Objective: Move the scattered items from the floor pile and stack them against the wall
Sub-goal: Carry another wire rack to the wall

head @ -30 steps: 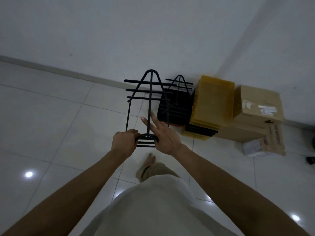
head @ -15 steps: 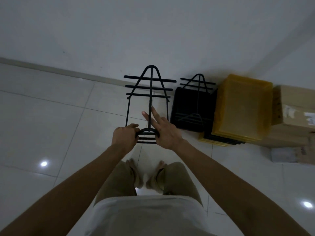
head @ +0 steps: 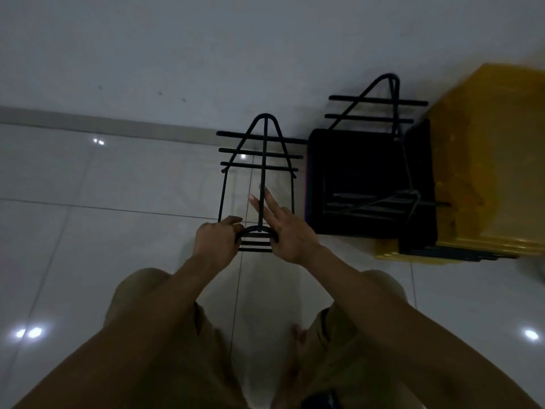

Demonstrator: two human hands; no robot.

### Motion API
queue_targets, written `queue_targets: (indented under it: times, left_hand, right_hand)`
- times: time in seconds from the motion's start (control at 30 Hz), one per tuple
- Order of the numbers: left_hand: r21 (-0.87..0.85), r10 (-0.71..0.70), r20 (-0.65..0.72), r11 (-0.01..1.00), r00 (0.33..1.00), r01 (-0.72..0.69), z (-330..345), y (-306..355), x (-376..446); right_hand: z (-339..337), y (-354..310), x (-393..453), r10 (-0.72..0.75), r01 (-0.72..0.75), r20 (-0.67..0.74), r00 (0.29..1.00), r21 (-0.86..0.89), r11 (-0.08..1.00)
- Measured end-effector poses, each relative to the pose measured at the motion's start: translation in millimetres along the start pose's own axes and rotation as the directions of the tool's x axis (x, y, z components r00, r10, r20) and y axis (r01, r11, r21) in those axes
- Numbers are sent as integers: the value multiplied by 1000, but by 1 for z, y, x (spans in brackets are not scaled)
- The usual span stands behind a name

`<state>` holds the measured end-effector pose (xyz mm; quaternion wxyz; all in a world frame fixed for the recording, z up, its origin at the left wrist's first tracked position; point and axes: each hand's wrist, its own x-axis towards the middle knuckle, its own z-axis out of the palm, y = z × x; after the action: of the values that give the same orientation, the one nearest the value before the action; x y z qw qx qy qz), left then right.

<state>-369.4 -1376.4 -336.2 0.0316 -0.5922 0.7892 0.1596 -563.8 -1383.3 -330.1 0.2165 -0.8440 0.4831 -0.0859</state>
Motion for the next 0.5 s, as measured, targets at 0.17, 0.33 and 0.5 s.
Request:
queue_targets:
  times: [0.17,0.33,0.5]
  left_hand:
    - [-46,53,-98,997,994,-57,94,-32,40]
    - [-39,45,-107,998,993,-49,137,-38,76]
    - [-19,12,-89,1000,996,-13,138,-39,95]
  right_hand:
    - [80,49,23,-5,3,-23,1000,-92,996]
    - [119,84,37,72,-65,55,996,-124,990]
    - [122,92,44,278,-269,89,956,-98,958]
